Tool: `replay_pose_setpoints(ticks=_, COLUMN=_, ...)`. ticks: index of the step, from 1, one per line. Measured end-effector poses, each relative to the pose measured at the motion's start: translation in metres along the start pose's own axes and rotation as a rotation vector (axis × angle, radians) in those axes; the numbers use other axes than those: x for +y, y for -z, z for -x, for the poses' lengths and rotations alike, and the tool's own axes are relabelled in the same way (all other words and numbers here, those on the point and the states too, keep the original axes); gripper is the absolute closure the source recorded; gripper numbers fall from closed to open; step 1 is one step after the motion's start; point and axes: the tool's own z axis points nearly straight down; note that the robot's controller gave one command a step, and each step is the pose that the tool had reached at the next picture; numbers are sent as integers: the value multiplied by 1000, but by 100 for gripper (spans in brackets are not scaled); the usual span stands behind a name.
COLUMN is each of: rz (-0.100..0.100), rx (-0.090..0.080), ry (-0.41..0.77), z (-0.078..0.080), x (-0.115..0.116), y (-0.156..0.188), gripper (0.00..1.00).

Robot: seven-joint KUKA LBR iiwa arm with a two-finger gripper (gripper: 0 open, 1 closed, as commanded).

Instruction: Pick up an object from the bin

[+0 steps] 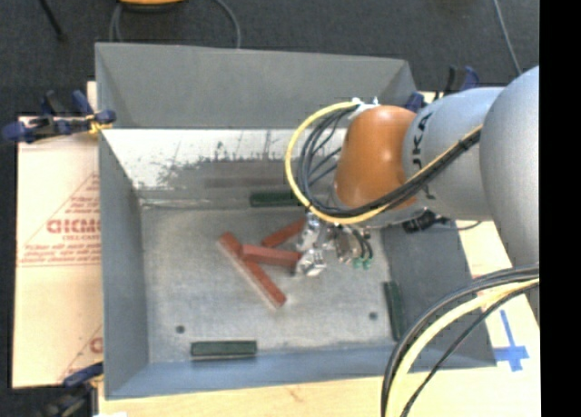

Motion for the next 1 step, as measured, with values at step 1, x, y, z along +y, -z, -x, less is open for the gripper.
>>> replay_pose_setpoints(ticks=1, rz=0, rx=-1, ry=35, z=-6, x=-1, y=137, gripper=100)
